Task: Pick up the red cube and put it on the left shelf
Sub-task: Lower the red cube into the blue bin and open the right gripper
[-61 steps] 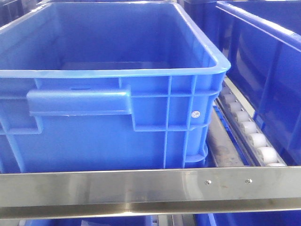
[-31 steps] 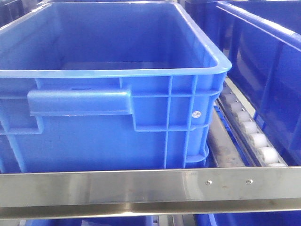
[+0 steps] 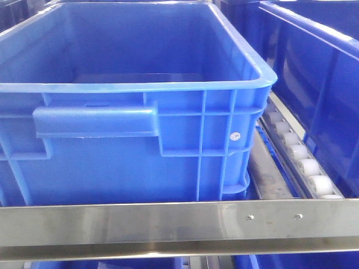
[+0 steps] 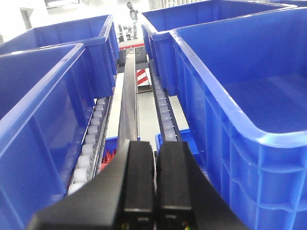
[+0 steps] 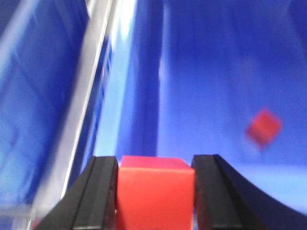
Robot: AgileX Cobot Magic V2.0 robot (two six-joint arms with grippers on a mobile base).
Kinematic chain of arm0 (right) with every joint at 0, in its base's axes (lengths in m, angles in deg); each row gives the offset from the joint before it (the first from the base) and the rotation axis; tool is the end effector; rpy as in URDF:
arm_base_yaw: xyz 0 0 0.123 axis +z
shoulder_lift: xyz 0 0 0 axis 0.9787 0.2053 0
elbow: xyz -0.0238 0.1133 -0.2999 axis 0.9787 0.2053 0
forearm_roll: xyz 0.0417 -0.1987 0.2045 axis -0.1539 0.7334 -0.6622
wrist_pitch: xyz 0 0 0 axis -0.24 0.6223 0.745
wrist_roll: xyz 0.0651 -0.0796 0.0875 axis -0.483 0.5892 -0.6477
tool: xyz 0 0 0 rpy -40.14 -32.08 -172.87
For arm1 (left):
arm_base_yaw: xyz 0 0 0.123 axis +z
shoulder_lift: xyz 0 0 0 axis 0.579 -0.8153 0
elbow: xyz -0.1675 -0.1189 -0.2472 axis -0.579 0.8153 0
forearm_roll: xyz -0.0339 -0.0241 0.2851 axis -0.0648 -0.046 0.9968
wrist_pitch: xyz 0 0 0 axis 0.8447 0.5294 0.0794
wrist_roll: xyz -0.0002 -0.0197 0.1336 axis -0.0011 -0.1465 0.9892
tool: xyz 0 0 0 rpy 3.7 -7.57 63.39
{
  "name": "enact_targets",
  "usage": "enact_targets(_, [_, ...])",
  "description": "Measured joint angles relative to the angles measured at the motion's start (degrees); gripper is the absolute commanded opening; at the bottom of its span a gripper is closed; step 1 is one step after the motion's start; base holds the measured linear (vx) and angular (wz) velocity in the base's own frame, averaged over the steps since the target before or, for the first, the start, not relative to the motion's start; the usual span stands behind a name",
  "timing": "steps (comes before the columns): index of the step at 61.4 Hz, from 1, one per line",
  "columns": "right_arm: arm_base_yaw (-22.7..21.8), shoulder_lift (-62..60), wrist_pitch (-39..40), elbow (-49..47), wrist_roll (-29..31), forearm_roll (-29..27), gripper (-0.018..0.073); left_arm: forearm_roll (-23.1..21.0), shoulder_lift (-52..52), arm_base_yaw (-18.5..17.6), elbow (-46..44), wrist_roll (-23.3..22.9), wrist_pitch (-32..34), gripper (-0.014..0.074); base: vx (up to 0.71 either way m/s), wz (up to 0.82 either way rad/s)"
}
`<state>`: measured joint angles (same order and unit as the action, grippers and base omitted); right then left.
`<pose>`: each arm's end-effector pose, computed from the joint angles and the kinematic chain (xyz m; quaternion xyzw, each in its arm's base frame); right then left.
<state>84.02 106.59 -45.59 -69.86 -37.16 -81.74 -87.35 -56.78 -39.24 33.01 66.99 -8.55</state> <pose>0.1568 0.0140 0.3155 -0.0154 0.8196 0.0385 0.5714 0.1002 -0.0068 0.2091 0.0689 0.6846 0.0238 0.7253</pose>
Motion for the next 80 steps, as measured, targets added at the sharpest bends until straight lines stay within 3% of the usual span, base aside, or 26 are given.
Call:
enact_targets(20, [-0.71, 15.15, 12.15, -3.21, 0.0, 2.25, 0.0053, 0.0, 0.0, 0.0, 0.0, 0.0, 0.0, 0.0106, 0.01, 0.08])
enact_targets(38, [-10.41, 26.21, 14.01, -9.04, 0.0, 2.37, 0.0081, 0.0, 0.0, 0.0, 0.0, 0.0, 0.0, 0.0106, 0.0, 0.0])
enact_targets(43, [-13.08, 27.71, 14.01, -9.66, 0.0, 2.37, 0.0196, 0.0, 0.0, 0.0, 0.0, 0.0, 0.0, 0.0106, 0.0, 0.0])
enact_targets(50, [-14.5, 28.95, 14.87, -10.04, 0.0, 2.59, 0.0507, 0.0, 0.0, 0.0, 0.0, 0.0, 0.0, 0.0106, 0.0, 0.0])
enact_targets(54, [-14.52, 29.4, 15.62, -10.03, 0.0, 2.59, 0.0588, 0.0, 0.0, 0.0, 0.0, 0.0, 0.0, 0.0106, 0.0, 0.0])
enact_targets(73, [-14.75, 29.64, 16.52, -10.03, 0.0, 2.59, 0.0589, 0.0, 0.0, 0.0, 0.0, 0.0, 0.0, 0.0106, 0.0, 0.0])
enact_targets(80, [-14.75, 28.72, 16.41, -10.03, 0.0, 2.59, 0.0482, 0.0, 0.0, 0.0, 0.0, 0.0, 0.0, 0.0106, -0.03, -0.17])
